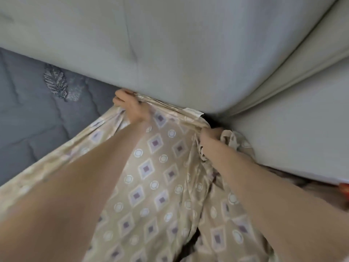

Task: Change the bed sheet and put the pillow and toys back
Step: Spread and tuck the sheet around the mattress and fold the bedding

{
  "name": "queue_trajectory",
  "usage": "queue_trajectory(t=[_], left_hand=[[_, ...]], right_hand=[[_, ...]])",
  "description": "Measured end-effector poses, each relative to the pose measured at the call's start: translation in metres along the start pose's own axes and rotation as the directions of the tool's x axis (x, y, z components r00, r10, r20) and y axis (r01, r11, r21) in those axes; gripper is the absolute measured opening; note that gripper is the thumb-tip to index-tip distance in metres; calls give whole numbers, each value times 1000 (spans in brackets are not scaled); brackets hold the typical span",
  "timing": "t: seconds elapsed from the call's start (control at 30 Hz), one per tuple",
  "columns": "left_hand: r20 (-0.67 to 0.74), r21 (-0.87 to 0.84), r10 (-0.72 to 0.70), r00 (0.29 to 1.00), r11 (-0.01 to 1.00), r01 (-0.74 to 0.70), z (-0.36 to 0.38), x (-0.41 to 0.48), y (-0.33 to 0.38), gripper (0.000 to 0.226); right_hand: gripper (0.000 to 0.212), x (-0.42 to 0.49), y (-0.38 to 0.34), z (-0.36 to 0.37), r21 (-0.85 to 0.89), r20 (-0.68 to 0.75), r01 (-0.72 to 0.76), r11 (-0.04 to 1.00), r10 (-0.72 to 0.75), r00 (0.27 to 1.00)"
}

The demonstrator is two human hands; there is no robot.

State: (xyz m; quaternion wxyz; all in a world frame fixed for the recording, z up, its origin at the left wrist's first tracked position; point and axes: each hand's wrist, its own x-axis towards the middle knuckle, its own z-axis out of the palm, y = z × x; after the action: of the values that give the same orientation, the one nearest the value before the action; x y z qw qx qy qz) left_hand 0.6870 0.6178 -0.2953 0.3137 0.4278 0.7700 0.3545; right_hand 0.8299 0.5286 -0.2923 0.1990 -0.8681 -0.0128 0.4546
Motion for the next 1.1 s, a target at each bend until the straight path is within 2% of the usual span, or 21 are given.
queue_trajectory(t=[0.1, 0.17, 0.23, 0.33, 0.4, 0.47, 0.53, 0.57, 0.6, 0.7, 0.77, 0.83, 0.9, 0.97, 1.03, 1.1], left_hand=[[151, 42, 2, 989, 999, -8, -1, 8, -14, 42], [221, 71, 91, 971, 991, -109, -9, 10, -20, 41], [294, 73, 229, 928, 963, -261, -21, 2, -27, 45], [381, 125, 298, 875, 921, -368, -40, -17, -36, 69], [373, 158, 369, 851, 879, -450, -55, -35, -43, 77], [412, 188, 473, 779, 792, -581, -66, -53, -54, 65], [563, 218, 436, 702, 741, -635, -69, -66, -68, 56], [646, 252, 367, 669, 725, -641, -68, -70, -74, 55], [708, 300, 290, 644, 702, -646, -66, -72, -80, 56], [775, 420, 142, 616, 612, -670, -54, -62, -84, 61], [780, 446, 130, 612, 570, -690, -45, -50, -79, 60], [777, 470, 111, 620, 554, -687, -32, -37, -70, 54], [762, 513, 53, 645, 558, -653, -19, -26, -56, 49], [720, 597, -54, 692, 555, -579, -4, -16, -44, 47], [687, 673, -137, 714, 493, -552, 6, -12, -38, 51], [678, 681, -120, 725, 473, -559, 11, -12, -38, 51]], right_hand=[[43, 14, 3, -1, -242, -41, -8, 970, -2, 999], [38, 17, -2, -2, -221, -76, -34, 975, 18, 997], [43, 13, 0, -2, -256, -72, -14, 966, -5, 997], [59, 0, 10, -1, -294, -187, 164, 942, -225, 956], [50, -22, 20, 0, -260, -284, 356, 898, -423, 861], [41, -40, 32, -1, -251, -329, 582, 774, -633, 700], [35, -53, 47, 0, -329, -253, 744, 581, -814, 523], [33, -57, 53, 1, -355, -173, 787, 505, -863, 476], [34, -59, 58, 2, -366, -78, 813, 453, -885, 459], [46, -49, 70, 4, -526, 201, 785, 326, -850, 487], [55, -35, 71, 3, -611, 238, 724, 321, -797, 555], [50, -24, 67, 5, -587, 254, 701, 406, -730, 635], [47, -16, 55, 10, -459, 262, 672, 581, -634, 728], [49, 1, 40, 16, -399, 244, 592, 700, -541, 805], [52, 15, 26, 20, -415, 176, 508, 755, -481, 859], [51, 25, 20, 23, -392, 105, 496, 775, -498, 861]])
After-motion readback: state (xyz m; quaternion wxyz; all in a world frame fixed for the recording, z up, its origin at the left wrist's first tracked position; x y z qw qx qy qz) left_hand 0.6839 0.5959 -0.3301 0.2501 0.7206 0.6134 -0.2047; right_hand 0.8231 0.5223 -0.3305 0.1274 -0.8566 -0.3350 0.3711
